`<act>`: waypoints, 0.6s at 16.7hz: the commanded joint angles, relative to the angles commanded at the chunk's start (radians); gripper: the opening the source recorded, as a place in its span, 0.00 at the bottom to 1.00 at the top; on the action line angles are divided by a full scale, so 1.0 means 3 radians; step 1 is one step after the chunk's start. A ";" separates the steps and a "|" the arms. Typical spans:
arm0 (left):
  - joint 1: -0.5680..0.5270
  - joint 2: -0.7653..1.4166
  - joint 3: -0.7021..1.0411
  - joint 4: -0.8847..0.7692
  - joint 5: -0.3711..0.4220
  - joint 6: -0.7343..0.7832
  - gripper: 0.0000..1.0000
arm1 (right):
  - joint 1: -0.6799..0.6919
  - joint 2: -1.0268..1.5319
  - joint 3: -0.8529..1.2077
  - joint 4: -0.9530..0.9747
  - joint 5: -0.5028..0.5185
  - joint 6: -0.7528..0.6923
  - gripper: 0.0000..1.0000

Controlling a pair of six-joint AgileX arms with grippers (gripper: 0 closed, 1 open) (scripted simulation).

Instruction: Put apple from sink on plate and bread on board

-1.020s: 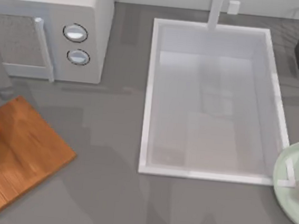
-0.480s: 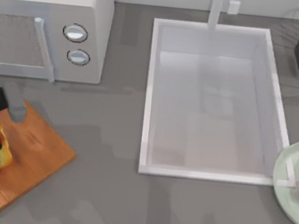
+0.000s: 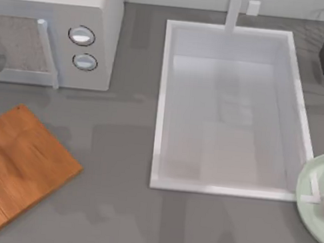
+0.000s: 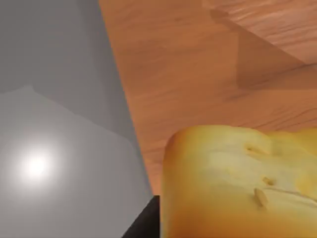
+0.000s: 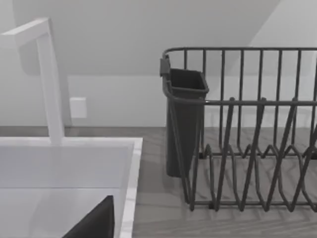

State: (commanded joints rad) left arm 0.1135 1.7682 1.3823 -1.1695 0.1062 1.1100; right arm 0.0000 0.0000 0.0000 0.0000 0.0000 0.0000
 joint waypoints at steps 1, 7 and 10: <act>0.0038 0.0018 0.0079 0.0003 -0.0032 -0.0019 0.00 | 0.0000 0.0000 0.0000 0.0000 0.0000 0.0000 1.00; 0.0055 0.0046 0.0145 0.0011 -0.0057 -0.0033 0.00 | 0.0000 0.0000 0.0000 0.0000 0.0000 0.0000 1.00; 0.0066 0.0051 0.0103 -0.0027 -0.0127 -0.0136 0.00 | 0.0000 0.0000 0.0000 0.0000 0.0000 0.0000 1.00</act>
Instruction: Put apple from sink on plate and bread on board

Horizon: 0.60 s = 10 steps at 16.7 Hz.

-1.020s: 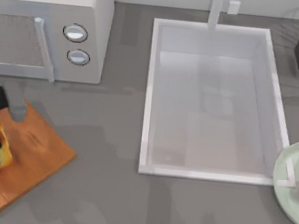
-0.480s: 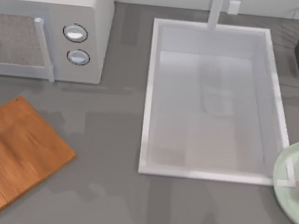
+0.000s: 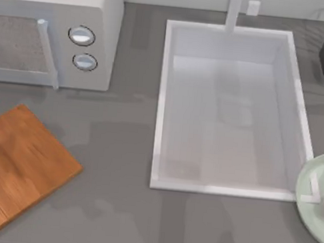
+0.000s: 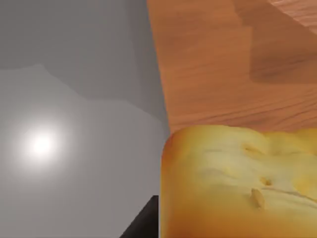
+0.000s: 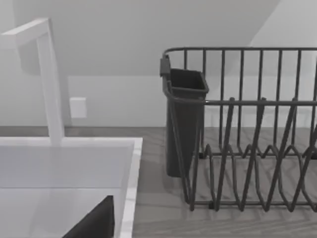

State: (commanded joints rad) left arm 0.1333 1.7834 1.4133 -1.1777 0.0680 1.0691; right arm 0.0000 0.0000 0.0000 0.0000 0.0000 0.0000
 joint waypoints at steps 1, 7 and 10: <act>0.0004 -0.0014 -0.0063 -0.0014 -0.0067 -0.0101 0.00 | 0.0000 0.0000 0.0000 0.0000 0.0000 0.0000 1.00; -0.0046 -0.0326 -0.0794 0.0116 -0.0273 -0.1343 0.00 | 0.0000 0.0000 0.0000 0.0000 0.0000 0.0000 1.00; -0.0060 -0.0510 -0.1120 0.0194 -0.0237 -0.2075 0.00 | 0.0000 0.0000 0.0000 0.0000 0.0000 0.0000 1.00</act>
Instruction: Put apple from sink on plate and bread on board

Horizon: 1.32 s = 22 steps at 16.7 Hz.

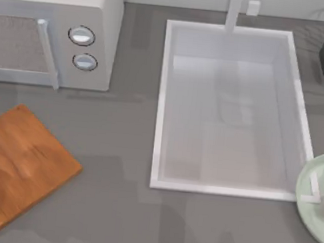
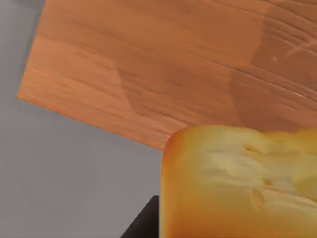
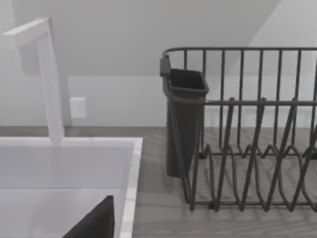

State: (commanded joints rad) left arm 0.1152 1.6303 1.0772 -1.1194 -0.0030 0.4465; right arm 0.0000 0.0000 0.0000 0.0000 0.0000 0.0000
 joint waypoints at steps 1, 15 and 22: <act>-0.0011 -0.0032 -0.0071 0.0017 0.0010 -0.0195 0.00 | 0.0000 0.0000 0.0000 0.0000 0.0000 0.0000 1.00; -0.0624 -0.0098 -0.0163 0.0696 -0.0025 -0.1658 0.00 | 0.0000 0.0000 0.0000 0.0000 0.0000 0.0000 1.00; -0.0613 -0.0094 -0.0182 0.0742 -0.0017 -0.1653 0.00 | 0.0000 0.0000 0.0000 0.0000 0.0000 0.0000 1.00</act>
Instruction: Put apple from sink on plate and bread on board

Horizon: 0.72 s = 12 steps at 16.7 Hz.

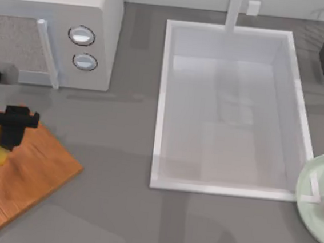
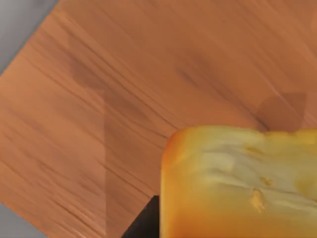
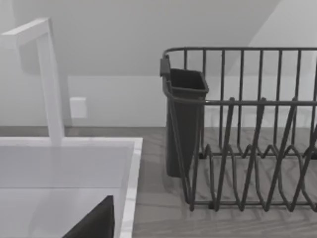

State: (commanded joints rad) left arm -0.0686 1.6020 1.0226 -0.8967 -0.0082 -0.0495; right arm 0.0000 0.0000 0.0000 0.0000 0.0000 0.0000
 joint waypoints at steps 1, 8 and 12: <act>0.0000 0.0015 -0.0026 0.0047 0.0000 0.0000 0.00 | 0.0000 0.0000 0.0000 0.0000 0.0000 0.0000 1.00; 0.0001 0.0151 -0.0194 0.0392 -0.0002 0.0004 0.00 | 0.0000 0.0000 0.0000 0.0000 0.0000 0.0000 1.00; -0.0003 0.0260 -0.0298 0.0588 0.0004 0.0009 0.00 | 0.0000 0.0000 0.0000 0.0000 0.0000 0.0000 1.00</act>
State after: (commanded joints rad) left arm -0.0696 1.6799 0.9332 -0.7203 -0.0069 -0.0469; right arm 0.0000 0.0000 0.0000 0.0000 0.0000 0.0000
